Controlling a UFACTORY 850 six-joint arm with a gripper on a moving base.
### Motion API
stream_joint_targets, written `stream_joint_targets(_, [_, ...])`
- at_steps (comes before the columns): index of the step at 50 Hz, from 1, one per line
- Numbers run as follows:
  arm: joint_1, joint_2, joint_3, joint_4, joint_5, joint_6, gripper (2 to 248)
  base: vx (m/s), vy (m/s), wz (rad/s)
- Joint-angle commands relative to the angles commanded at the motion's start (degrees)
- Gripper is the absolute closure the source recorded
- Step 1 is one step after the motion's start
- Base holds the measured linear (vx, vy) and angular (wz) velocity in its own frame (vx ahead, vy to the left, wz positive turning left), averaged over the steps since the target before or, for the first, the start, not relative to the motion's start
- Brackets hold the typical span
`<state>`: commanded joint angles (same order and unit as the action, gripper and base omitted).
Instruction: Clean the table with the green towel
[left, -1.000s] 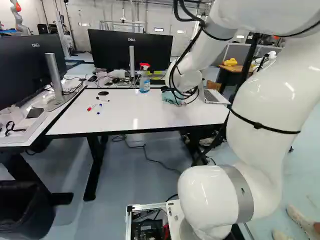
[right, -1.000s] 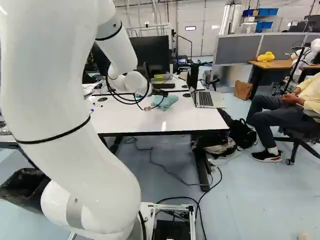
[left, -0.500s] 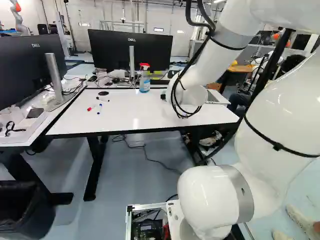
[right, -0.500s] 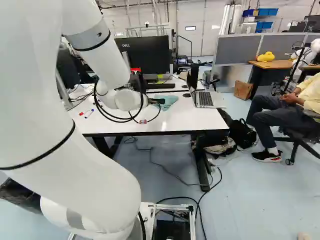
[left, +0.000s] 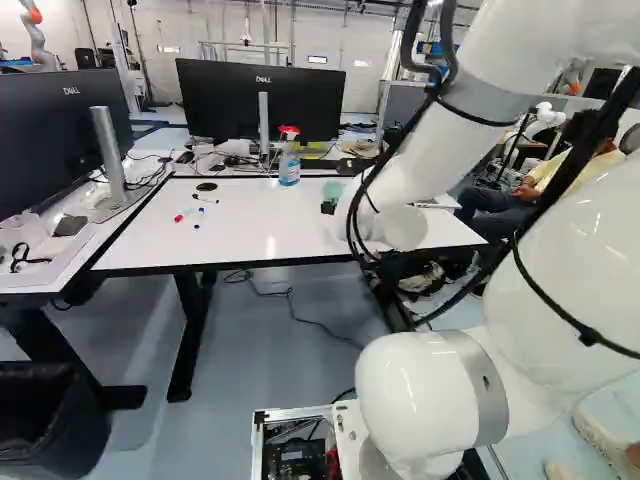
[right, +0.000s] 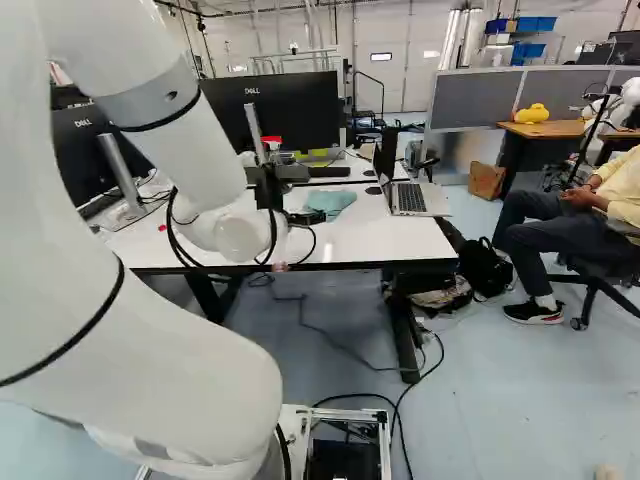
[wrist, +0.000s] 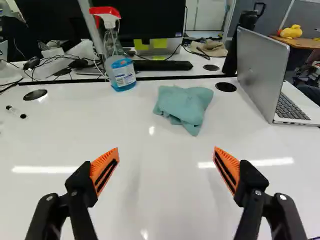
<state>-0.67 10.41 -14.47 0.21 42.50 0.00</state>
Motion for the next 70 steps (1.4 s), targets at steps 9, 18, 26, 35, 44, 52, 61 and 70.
stream_joint_targets(9, [0.2,1.7,2.87,-0.06,2.28,0.0,3,0.0,0.0,0.0])
stream_joint_targets(18, [0.37,3.09,5.23,-0.12,4.14,0.0,3,0.0,0.0,0.0])
stream_joint_targets(26, [0.49,4.07,6.89,-0.15,5.46,0.0,3,0.0,0.0,0.0])
stream_joint_targets(35, [0.59,4.88,8.26,-0.18,6.55,0.0,3,0.0,0.0,0.0])
stream_joint_targets(44, [0.65,5.4,9.13,-0.2,7.24,0.0,3,0.0,0.0,0.0])
stream_joint_targets(52, [0.67,5.58,9.45,-0.21,7.49,0.0,3,0.0,0.0,0.0])
stream_joint_targets(61, [0.67,5.59,9.47,-0.21,7.5,0.0,3,0.0,0.0,0.0])
stream_joint_targets(70, [0.67,5.59,9.47,-0.21,7.5,0.0,3,0.0,0.0,0.0])
